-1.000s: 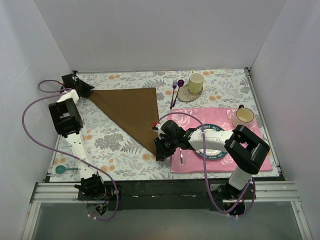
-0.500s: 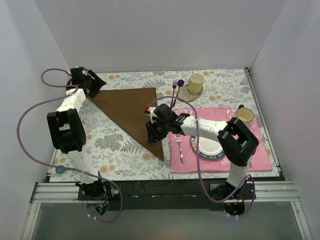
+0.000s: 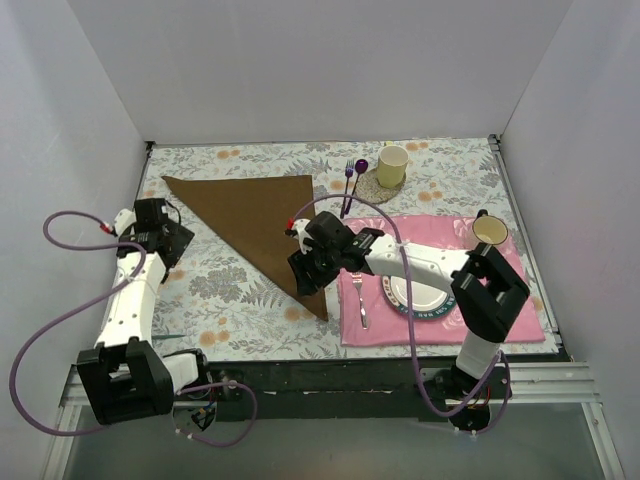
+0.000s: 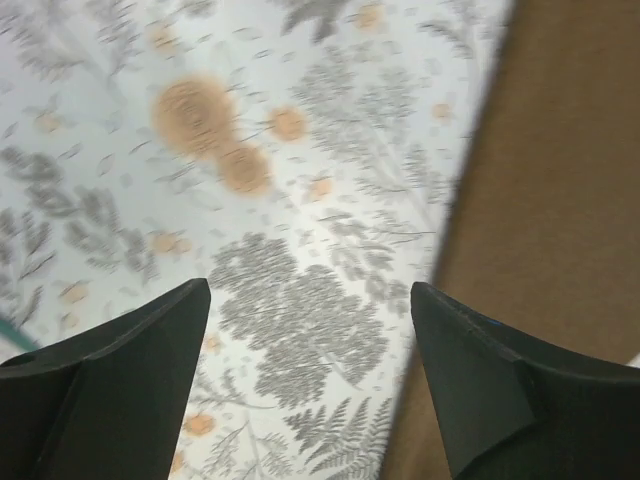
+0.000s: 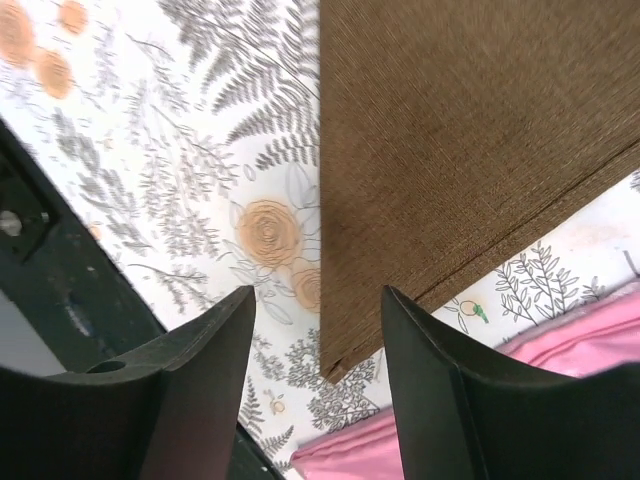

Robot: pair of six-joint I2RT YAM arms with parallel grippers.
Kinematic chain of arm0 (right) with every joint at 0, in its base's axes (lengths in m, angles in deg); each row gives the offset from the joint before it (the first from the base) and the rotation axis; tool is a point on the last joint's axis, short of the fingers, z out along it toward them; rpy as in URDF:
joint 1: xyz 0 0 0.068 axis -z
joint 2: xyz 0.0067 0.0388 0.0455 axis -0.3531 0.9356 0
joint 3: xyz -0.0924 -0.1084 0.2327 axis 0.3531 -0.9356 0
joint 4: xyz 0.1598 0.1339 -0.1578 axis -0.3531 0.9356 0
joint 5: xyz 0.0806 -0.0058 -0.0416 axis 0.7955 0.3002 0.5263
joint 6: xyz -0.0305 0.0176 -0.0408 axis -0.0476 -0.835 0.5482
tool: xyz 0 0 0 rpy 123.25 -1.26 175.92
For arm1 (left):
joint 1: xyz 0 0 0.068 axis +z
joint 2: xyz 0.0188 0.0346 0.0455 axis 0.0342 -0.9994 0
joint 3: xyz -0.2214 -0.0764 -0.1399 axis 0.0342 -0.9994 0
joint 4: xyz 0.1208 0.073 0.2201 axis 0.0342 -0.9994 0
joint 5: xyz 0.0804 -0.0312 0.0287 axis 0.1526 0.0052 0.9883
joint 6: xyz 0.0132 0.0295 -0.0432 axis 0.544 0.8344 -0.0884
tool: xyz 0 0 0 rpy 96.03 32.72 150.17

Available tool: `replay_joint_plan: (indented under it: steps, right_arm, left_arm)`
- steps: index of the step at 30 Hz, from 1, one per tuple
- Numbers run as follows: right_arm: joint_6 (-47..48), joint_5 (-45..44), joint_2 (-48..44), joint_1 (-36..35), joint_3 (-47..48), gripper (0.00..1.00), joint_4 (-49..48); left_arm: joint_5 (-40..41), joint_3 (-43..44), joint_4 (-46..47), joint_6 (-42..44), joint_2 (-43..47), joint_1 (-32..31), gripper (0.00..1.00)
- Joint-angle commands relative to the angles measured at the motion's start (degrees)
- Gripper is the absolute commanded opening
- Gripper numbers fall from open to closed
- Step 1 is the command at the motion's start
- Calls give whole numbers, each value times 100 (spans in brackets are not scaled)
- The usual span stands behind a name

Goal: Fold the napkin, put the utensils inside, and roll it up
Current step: Fold the napkin, then grab a utensil with the left arm

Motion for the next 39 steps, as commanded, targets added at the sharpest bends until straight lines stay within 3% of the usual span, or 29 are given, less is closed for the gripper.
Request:
replay_joint_plan:
  steps: [1,5,7,11,17,23,39]
  right_arm:
    - [119,49,-509,-8,216,62,281]
    - [-13,111,-835,-8,-135,62,167]
    - [-57,76,-1062,-8,-302,62,123]
    - [-66,-3,-1353,-8,-540,62,131]
    - [-4,-232,-1793,-8,-777,62,158]
    - [40,-197,-1987,1,-883,62,88]
    - [57,-162,-2162,54,-971,61,-123]
  left_arm:
    - [668,-352,-1226,-929,315,413,84]
    - [1485,-20,-3068,-2537,-413,836,84]
    - [1426,-88,-3187,-2890,-407,906,89]
    - [978,-773,-2731,-2936,129,1502,89]
    - [1240,-880,-2582,-3050,-72,1951,89]
    - [889,-1056,-1897,-2795,7,2558,75]
    - [1126,-1723,-1122,-2918,42,2875,75]
